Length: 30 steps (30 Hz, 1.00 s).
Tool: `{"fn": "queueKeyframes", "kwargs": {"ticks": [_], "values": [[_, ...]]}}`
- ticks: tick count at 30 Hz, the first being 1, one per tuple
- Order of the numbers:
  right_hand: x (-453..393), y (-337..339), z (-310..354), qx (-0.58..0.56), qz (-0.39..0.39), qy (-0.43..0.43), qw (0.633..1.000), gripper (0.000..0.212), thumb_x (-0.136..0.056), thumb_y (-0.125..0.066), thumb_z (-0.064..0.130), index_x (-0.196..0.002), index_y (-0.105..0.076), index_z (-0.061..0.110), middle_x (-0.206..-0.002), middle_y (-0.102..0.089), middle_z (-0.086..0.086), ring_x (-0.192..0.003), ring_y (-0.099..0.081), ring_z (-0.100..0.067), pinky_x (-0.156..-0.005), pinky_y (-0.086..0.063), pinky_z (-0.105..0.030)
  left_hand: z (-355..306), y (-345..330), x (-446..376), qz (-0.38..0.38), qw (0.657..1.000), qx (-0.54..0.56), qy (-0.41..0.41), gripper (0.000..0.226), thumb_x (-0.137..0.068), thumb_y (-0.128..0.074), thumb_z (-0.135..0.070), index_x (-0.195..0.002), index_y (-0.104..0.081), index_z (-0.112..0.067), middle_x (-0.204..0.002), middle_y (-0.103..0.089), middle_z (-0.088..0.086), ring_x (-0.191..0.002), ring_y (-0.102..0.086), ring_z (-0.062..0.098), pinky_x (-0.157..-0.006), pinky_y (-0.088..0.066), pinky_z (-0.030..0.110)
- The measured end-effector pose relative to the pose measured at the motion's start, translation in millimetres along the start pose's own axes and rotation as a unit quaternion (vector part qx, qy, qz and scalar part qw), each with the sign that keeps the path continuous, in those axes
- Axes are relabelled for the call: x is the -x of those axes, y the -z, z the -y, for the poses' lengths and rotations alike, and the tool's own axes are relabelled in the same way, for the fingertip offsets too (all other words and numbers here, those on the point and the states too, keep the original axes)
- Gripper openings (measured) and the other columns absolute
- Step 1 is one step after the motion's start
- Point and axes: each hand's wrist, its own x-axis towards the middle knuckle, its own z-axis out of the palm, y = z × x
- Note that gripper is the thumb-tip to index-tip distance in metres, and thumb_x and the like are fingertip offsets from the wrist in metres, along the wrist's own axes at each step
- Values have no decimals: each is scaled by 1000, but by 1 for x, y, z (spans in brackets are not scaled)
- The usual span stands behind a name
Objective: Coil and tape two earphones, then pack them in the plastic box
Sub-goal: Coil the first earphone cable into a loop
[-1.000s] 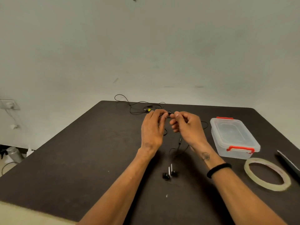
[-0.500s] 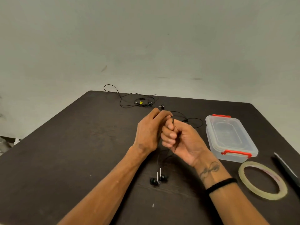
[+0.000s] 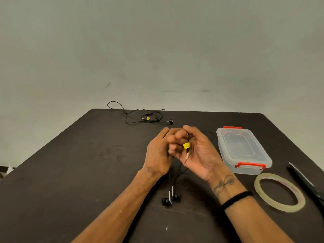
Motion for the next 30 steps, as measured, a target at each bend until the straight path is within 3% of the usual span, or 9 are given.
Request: {"fn": "queueKeyframes", "kwargs": {"ticks": [4,8,11,14,16,18,21,23,30], "values": [[6,-3,6,-56,70,-35,995,53,-101,-39,26,-89,-83,-3,-104,-80,-22,-91,-80,-29,-81,-66,-36,16,-4,2,23,1000,-4,-9,33,-90,-53,-22,-121,-63,-16,-106,-69,0,-94,-70,24,-72,-58,47],[3,11,6,-105,158,-89,978,43,-107,-48,23,-131,-67,-7,-131,-69,-28,-114,-75,-33,-97,-61,-42,15,-4,2,-30,997,-65,17,37,-91,-48,-40,-101,-69,-11,-85,-65,-12,-76,-63,13,-66,-50,17],[4,22,9,-51,136,-102,984,36,-98,-65,12,-131,-68,-3,-121,-74,-28,-101,-79,-31,-87,-65,-41,9,4,-3,-31,999,-36,26,9,-91,-61,-28,-93,-56,-20,-79,-56,-8,-69,-57,21,-62,-53,43],[7,27,19,5,121,-114,986,25,-103,-54,18,-111,-72,3,-97,-76,-16,-70,-74,-18,-60,-61,-25,4,10,-7,-52,993,-90,-63,10,-104,-56,-20,-95,-57,-15,-83,-55,-5,-70,-52,18,-61,-47,40],[7,28,24,1,141,-125,982,26,-107,-45,22,-99,-63,5,-79,-62,-7,-52,-49,-8,-43,-38,-17,-3,10,-9,-62,990,-102,-75,32,-112,-38,-33,-99,-61,-14,-85,-58,-2,-72,-54,19,-62,-46,37],[7,27,25,6,148,-126,981,32,-108,-41,25,-86,-57,8,-64,-48,0,-45,-27,-6,-41,-20,-20,-7,7,-10,-60,991,-97,-65,42,-113,-30,-39,-101,-62,-14,-85,-59,-2,-71,-55,18,-62,-47,38],[6,23,23,-25,176,-128,976,50,-110,-39,39,-72,-52,10,-55,-31,1,-42,-15,-7,-41,-11,-22,-6,5,-6,-28,996,-60,-64,27,-111,-38,-31,-102,-59,-16,-84,-59,-5,-69,-55,16,-60,-48,42],[3,18,22,-62,187,-119,973,57,-112,-35,45,-71,-54,10,-55,-28,2,-42,-16,-7,-41,-12,-22,-6,3,-4,4,997,-30,-71,10,-107,-49,-23,-105,-57,-18,-86,-62,-5,-71,-59,18,-61,-50,43],[-3,18,21,-192,103,36,975,47,-114,-32,39,-92,-62,10,-59,-47,4,-46,-30,-7,-45,-26,-20,-16,-8,-2,76,992,-77,-72,16,-104,-40,-36,-101,-48,-23,-74,-63,-1,-59,-57,25,-53,-48,45]]}}
